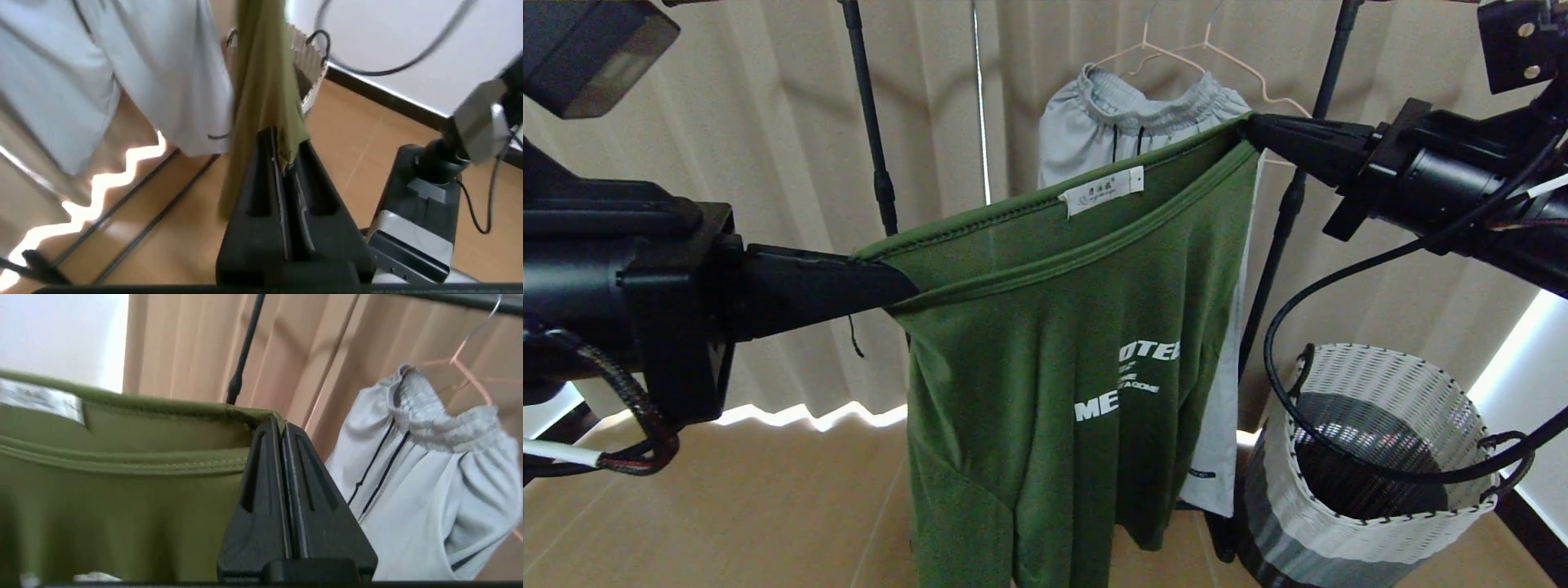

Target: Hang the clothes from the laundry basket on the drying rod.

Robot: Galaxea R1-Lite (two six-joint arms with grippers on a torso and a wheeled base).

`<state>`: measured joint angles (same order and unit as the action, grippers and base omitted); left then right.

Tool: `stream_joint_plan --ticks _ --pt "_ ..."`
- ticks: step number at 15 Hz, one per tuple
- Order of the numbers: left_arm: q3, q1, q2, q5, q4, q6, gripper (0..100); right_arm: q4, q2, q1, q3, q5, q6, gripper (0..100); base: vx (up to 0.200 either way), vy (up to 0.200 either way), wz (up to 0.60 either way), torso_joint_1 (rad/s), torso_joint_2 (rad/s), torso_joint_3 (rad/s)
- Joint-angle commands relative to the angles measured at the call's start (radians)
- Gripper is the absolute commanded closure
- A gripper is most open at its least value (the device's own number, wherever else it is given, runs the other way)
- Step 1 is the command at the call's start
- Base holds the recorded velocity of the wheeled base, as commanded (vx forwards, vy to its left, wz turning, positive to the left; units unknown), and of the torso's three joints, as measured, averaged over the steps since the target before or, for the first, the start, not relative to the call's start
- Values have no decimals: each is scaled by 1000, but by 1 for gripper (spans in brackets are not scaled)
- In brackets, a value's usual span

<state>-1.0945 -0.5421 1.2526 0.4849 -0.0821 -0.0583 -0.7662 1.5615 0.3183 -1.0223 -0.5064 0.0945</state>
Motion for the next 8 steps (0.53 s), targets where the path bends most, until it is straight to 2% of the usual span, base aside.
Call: stream_joint_plan --ticks 1,3,4,7,8 --pt "4 1 -15 -5 7 -6 100 2 8 1 -2 2 1 100 0 0 0 0 0 0" --pt "2 18 19 -114 28 -98 100 11 -31 -1 2 20 1 100 0 0 0 0 0 0" --pt "8 28 65 -241 82 -183 100 24 -60 -2 2 29 1 100 0 0 0 0 0 0" --pt "84 18 139 -330 363 -199 100 64 -107 -4 44 29 1 100 0 0 0 0 0 0" --pt "94 13 148 -356 398 -199 100 65 -116 -4 59 29 1 100 0 0 0 0 0 0"
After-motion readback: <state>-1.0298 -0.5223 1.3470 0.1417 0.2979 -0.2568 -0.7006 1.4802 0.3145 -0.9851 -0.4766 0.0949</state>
